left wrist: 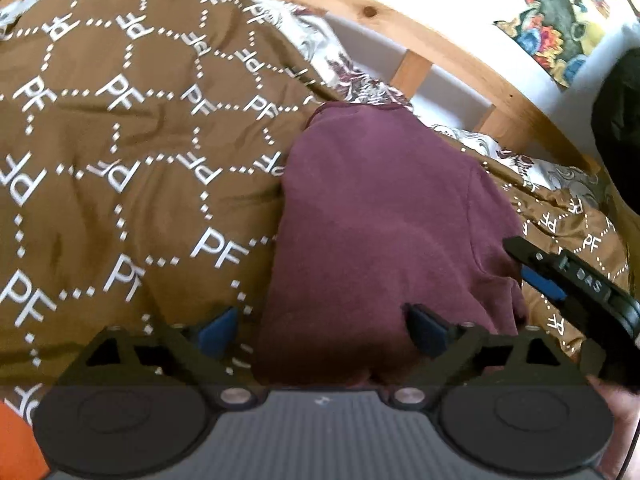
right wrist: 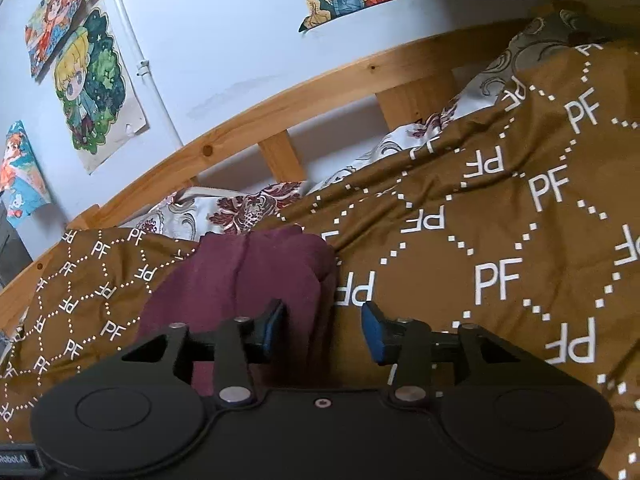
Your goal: Fold small clothes
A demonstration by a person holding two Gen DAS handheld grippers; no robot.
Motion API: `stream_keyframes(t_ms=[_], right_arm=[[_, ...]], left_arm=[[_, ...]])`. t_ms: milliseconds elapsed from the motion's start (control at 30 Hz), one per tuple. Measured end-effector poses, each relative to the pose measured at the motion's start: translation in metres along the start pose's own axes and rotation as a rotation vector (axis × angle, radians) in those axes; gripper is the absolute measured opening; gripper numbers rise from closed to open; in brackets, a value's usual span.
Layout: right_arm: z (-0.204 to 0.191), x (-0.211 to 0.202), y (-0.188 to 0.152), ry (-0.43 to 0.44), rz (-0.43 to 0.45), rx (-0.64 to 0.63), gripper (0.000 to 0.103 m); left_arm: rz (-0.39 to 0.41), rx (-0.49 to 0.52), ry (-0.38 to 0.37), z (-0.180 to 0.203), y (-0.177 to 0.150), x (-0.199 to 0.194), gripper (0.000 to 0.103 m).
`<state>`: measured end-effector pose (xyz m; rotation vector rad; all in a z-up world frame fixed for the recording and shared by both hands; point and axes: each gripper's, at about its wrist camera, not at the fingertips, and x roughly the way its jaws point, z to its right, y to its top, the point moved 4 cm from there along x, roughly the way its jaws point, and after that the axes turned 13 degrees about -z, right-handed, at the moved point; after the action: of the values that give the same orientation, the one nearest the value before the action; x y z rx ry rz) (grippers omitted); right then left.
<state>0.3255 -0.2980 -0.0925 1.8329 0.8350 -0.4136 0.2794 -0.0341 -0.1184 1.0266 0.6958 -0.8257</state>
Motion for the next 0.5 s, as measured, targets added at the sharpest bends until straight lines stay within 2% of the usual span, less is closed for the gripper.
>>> stream_keyframes(t_ms=[167,367,500], right_arm=[[-0.004,-0.016,-0.008,-0.023,0.003,-0.003,0.072],[-0.018,-0.058,-0.013,-0.023,0.070,-0.037,0.092],[-0.030,-0.092,-0.019,-0.017,0.137,-0.053,0.099]], left_arm=[[0.005,-0.003,0.028,-0.001,0.000,-0.013,0.102],[0.081,0.117,0.086,0.010,-0.010,-0.052,0.102],[0.136,0.181,0.100,0.014,-0.021,-0.084,0.102]])
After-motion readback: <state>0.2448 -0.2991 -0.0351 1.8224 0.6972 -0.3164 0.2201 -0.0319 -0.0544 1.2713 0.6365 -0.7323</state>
